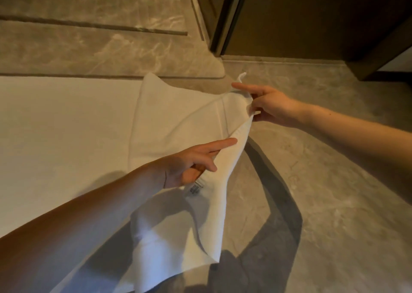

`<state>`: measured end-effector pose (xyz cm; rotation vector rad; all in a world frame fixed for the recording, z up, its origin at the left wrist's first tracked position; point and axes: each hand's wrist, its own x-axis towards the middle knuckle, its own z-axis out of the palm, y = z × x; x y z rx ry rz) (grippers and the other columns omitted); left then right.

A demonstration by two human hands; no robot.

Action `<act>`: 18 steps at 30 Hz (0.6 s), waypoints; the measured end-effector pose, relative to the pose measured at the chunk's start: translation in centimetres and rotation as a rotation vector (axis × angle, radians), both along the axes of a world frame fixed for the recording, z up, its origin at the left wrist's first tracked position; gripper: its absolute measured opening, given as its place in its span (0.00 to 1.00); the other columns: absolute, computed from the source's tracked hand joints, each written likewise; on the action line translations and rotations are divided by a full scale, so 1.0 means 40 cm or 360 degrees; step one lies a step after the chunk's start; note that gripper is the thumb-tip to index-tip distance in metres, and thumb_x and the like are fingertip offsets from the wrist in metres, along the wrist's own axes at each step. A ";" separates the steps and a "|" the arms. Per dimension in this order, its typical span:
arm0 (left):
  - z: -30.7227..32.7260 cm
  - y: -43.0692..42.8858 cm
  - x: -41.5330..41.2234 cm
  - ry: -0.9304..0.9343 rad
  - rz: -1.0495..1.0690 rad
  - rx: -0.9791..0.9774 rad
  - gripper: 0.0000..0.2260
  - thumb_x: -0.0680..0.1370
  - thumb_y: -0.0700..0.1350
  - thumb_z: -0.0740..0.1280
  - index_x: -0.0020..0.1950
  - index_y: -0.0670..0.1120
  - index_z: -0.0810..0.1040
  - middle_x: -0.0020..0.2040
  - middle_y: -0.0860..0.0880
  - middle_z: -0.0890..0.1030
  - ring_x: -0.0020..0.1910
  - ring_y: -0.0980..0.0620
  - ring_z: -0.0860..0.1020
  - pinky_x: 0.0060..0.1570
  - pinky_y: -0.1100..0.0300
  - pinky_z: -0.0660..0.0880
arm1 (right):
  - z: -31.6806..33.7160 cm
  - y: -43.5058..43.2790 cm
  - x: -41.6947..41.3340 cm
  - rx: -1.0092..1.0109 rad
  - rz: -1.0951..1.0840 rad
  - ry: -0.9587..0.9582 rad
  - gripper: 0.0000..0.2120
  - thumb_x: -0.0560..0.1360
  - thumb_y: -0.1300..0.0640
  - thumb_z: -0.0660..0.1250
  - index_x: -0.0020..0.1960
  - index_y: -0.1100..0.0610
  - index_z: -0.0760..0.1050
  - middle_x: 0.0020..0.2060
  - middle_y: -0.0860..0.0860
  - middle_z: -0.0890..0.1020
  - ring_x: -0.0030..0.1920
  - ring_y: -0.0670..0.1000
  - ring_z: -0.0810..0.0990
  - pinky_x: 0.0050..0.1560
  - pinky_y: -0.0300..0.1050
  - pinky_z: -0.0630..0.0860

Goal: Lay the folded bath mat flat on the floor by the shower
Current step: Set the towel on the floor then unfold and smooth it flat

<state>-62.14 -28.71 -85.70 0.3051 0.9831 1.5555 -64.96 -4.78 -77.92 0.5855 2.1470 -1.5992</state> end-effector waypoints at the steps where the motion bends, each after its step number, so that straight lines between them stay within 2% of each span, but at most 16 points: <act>1: -0.005 0.019 0.005 -0.0062 0.0002 0.0022 0.33 0.72 0.28 0.56 0.75 0.51 0.69 0.77 0.51 0.66 0.55 0.61 0.63 0.46 0.68 0.76 | -0.002 0.013 0.004 0.0045 0.0013 -0.0022 0.33 0.76 0.74 0.54 0.70 0.44 0.72 0.62 0.47 0.74 0.59 0.53 0.78 0.51 0.47 0.82; 2: -0.010 0.037 0.010 -0.0122 0.0004 0.0025 0.33 0.73 0.27 0.54 0.75 0.51 0.69 0.77 0.51 0.66 0.57 0.44 0.77 0.45 0.67 0.77 | -0.005 0.025 0.008 0.0098 0.0024 -0.0040 0.33 0.76 0.74 0.54 0.71 0.44 0.71 0.63 0.48 0.74 0.60 0.53 0.77 0.54 0.48 0.81; 3: -0.017 0.056 0.013 -0.0176 0.0012 0.0017 0.33 0.74 0.27 0.53 0.74 0.52 0.69 0.76 0.51 0.67 0.64 0.52 0.75 0.46 0.65 0.78 | -0.006 0.036 0.012 0.0148 0.0026 -0.0060 0.33 0.76 0.74 0.54 0.71 0.45 0.71 0.64 0.48 0.73 0.60 0.54 0.76 0.57 0.50 0.79; 4: -0.023 0.076 0.017 -0.0219 0.0028 0.0012 0.33 0.74 0.27 0.52 0.73 0.52 0.70 0.76 0.51 0.68 0.64 0.52 0.76 0.47 0.64 0.78 | -0.006 0.047 0.015 0.0189 0.0023 -0.0079 0.33 0.76 0.74 0.54 0.72 0.45 0.70 0.65 0.49 0.72 0.61 0.54 0.76 0.60 0.51 0.78; 6: -0.034 0.115 0.021 -0.0274 0.0053 0.0022 0.32 0.74 0.26 0.52 0.71 0.52 0.71 0.76 0.51 0.67 0.69 0.50 0.71 0.51 0.63 0.75 | -0.005 0.070 0.021 0.0255 0.0016 -0.0107 0.32 0.77 0.74 0.54 0.73 0.47 0.69 0.67 0.50 0.71 0.62 0.55 0.76 0.63 0.54 0.77; 10: -0.045 0.186 0.024 -0.0359 0.0033 0.0094 0.31 0.75 0.27 0.53 0.72 0.52 0.70 0.78 0.51 0.64 0.70 0.51 0.69 0.57 0.60 0.70 | -0.002 0.114 0.029 0.0429 0.0060 -0.0103 0.32 0.78 0.74 0.53 0.73 0.48 0.68 0.72 0.49 0.67 0.64 0.54 0.74 0.60 0.49 0.78; 12: -0.051 0.218 0.025 -0.0353 0.0002 0.0111 0.32 0.75 0.27 0.54 0.74 0.52 0.68 0.78 0.52 0.63 0.69 0.53 0.71 0.54 0.61 0.71 | -0.004 0.132 0.026 0.0549 0.0125 -0.0068 0.32 0.77 0.75 0.52 0.74 0.49 0.67 0.73 0.50 0.67 0.66 0.54 0.73 0.60 0.49 0.78; 14: -0.060 0.248 0.024 -0.0361 -0.0010 0.0102 0.32 0.76 0.27 0.55 0.76 0.53 0.66 0.78 0.53 0.62 0.67 0.55 0.73 0.51 0.63 0.73 | -0.007 0.145 0.022 0.0642 0.0171 -0.0013 0.33 0.77 0.75 0.52 0.75 0.49 0.66 0.74 0.50 0.66 0.69 0.56 0.71 0.63 0.53 0.76; 16: -0.075 0.270 0.019 -0.0328 0.0005 0.0054 0.33 0.75 0.28 0.55 0.77 0.54 0.65 0.78 0.54 0.62 0.69 0.54 0.72 0.52 0.63 0.73 | -0.017 0.154 0.016 0.0760 0.0251 0.0029 0.34 0.77 0.76 0.52 0.76 0.47 0.64 0.74 0.50 0.66 0.72 0.57 0.67 0.67 0.59 0.72; 18: -0.092 0.281 0.012 -0.0062 -0.0027 -0.0112 0.34 0.75 0.29 0.57 0.77 0.56 0.64 0.77 0.53 0.63 0.66 0.51 0.73 0.44 0.64 0.73 | -0.039 0.161 0.017 0.0897 0.0339 0.0014 0.36 0.76 0.76 0.52 0.77 0.47 0.62 0.75 0.51 0.65 0.74 0.58 0.63 0.70 0.60 0.68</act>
